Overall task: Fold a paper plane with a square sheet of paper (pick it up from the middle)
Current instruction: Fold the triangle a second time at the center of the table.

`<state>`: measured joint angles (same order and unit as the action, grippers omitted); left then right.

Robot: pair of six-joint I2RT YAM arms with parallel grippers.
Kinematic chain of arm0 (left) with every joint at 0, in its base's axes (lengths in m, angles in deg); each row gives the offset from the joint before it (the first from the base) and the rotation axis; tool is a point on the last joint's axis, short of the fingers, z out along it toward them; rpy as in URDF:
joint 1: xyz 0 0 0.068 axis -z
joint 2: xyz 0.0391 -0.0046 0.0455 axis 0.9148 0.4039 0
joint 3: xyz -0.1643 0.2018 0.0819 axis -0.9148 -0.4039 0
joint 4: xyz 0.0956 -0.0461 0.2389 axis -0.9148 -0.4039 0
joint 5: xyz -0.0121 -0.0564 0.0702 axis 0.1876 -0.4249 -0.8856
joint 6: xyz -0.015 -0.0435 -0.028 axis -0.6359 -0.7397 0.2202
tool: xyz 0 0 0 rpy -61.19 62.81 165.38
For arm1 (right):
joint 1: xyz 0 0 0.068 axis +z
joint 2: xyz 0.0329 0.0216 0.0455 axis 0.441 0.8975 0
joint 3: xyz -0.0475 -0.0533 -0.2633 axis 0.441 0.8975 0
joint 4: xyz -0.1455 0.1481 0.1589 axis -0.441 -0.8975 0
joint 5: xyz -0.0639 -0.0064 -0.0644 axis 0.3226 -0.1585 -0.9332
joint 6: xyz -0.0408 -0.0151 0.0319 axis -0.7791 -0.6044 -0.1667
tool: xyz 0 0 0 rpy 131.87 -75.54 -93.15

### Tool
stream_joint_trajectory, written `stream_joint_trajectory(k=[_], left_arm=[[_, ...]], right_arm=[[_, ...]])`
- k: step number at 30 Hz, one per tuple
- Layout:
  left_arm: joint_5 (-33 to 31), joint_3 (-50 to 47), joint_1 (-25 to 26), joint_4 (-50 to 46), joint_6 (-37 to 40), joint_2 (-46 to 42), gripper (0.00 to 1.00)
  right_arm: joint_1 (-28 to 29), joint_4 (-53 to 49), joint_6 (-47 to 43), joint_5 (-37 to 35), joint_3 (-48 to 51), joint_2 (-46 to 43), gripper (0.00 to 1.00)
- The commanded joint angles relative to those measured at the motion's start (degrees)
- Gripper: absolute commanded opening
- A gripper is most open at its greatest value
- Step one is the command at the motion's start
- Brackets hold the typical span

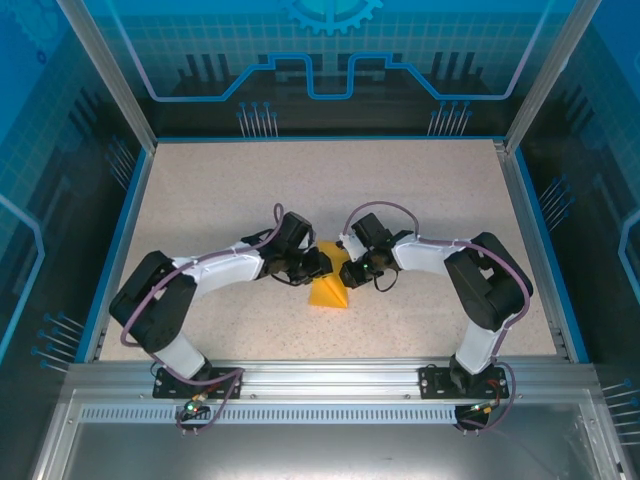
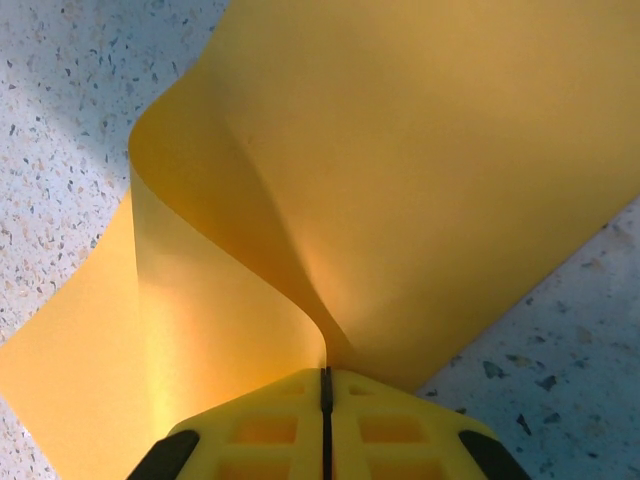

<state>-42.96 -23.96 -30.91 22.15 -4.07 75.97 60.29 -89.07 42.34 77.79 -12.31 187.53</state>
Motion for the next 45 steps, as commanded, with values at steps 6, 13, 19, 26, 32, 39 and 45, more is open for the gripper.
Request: stream_joint_trajectory(k=[6, 13, 19, 26, 32, 39, 45], left_arm=[[4.9, 1.0, -0.5, 8.7, -4.8, 5.9, 0.24], [3.9, -0.2, -0.5, 8.3, -4.2, 7.8, 0.24], [3.8, -1.8, -0.5, 9.1, -3.9, 9.4, 0.23], [3.1, -3.5, -0.5, 10.3, -4.5, 9.8, 0.15], [2.9, -3.5, -0.5, 10.3, -4.6, 10.6, 0.03], [2.5, -4.1, -0.5, 9.4, -4.3, 10.4, 0.04], [2.8, -4.2, -0.5, 9.5, -3.8, 10.1, 0.06]], right_arm=[[0.8, -0.6, 0.6, -0.8, 1.3, 0.1, 0.08], [0.8, -0.7, 0.5, -1.1, 1.2, 0.1, 0.08], [0.8, -0.4, 0.9, -1.1, 1.4, 0.0, 0.08], [0.7, 0.3, 1.4, -1.5, 2.1, 0.2, 0.08], [0.7, 0.3, 1.4, -1.6, 2.1, 0.3, 0.09], [0.8, -0.1, 1.9, -1.2, 1.8, -1.1, 0.12], [0.8, -0.3, 2.7, -1.8, 2.4, -3.6, 0.1]])
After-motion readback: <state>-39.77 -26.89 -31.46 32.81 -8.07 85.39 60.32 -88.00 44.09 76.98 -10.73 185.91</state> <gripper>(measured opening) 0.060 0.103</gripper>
